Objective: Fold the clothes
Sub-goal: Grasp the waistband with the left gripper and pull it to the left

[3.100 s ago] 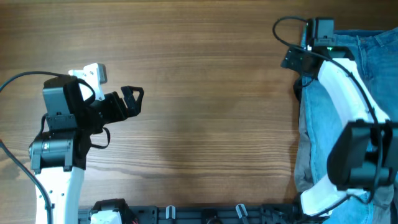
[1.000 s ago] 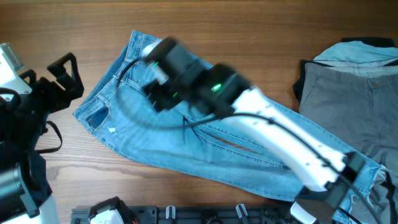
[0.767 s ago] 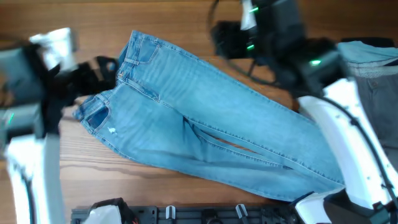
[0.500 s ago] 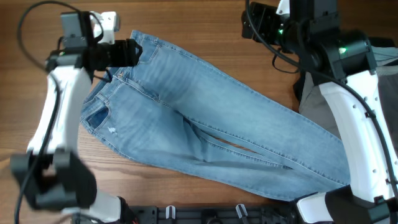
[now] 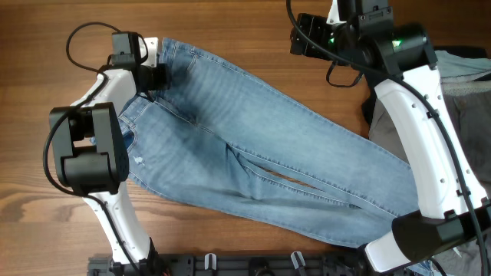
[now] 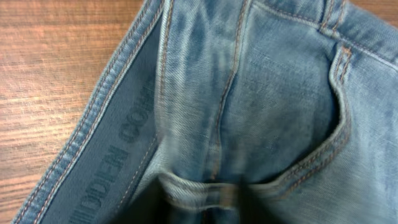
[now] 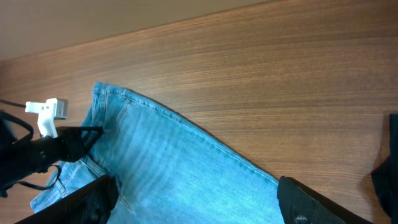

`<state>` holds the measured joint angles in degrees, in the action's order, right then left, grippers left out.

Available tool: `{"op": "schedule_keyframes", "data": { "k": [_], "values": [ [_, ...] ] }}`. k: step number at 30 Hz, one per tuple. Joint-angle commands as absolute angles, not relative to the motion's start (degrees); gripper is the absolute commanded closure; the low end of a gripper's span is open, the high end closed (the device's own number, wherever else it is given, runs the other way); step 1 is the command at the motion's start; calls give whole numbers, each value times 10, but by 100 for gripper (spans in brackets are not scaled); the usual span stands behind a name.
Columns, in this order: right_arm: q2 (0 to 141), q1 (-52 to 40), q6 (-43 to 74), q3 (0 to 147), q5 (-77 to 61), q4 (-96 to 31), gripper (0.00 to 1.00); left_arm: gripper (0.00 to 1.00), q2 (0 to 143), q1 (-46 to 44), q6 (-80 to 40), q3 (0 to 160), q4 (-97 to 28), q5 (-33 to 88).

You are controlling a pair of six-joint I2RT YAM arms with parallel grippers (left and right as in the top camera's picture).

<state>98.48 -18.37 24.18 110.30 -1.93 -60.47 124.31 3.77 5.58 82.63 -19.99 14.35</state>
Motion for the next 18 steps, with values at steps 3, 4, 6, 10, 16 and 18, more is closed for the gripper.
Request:
{"op": "schedule_keyframes", "data": {
  "k": [3,4,6,10,16,18],
  "values": [
    [991,-183,236,1110,-27,-604,13,96,1327,41,-11,818,-274,-34],
    [991,-183,235,1110,-27,-605,13,96,1329,57,-65,818,-291,-103],
    [991,-183,235,1110,-27,-605,13,96,1327,112,-146,818,-330,-146],
    [991,-183,221,1110,-26,-608,13,96,1325,249,-183,818,-380,-144],
    [992,-183,194,1110,-11,-605,15,82,1255,432,-182,818,-390,-60],
    [994,-183,195,1110,-11,-605,16,69,1199,474,-148,818,-371,32]
  ]
}}
